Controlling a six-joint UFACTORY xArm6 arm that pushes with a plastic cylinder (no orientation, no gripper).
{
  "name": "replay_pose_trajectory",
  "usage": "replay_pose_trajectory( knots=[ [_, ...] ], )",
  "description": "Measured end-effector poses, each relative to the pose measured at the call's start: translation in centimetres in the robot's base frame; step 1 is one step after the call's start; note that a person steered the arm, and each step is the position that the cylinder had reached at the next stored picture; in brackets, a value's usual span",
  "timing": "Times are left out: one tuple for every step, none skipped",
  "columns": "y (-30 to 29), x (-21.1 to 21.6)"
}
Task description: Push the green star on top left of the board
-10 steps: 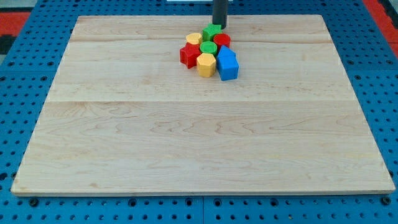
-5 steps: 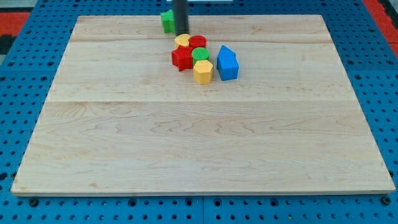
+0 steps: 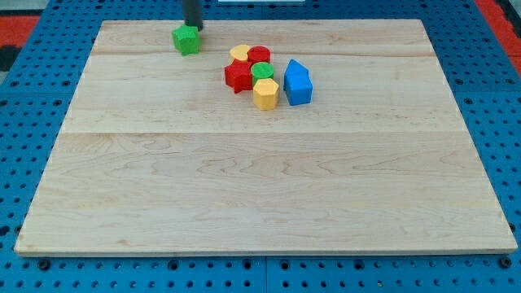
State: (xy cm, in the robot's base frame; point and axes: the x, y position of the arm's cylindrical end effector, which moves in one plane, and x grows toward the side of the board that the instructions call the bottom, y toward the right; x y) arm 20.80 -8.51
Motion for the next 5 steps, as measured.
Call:
replay_pose_trajectory(
  knots=[
    [1.3,1.0],
    [-3.3,3.1],
    [-7.5,3.5],
    [-10.1,3.5],
    [-3.0,3.6]
  ],
)
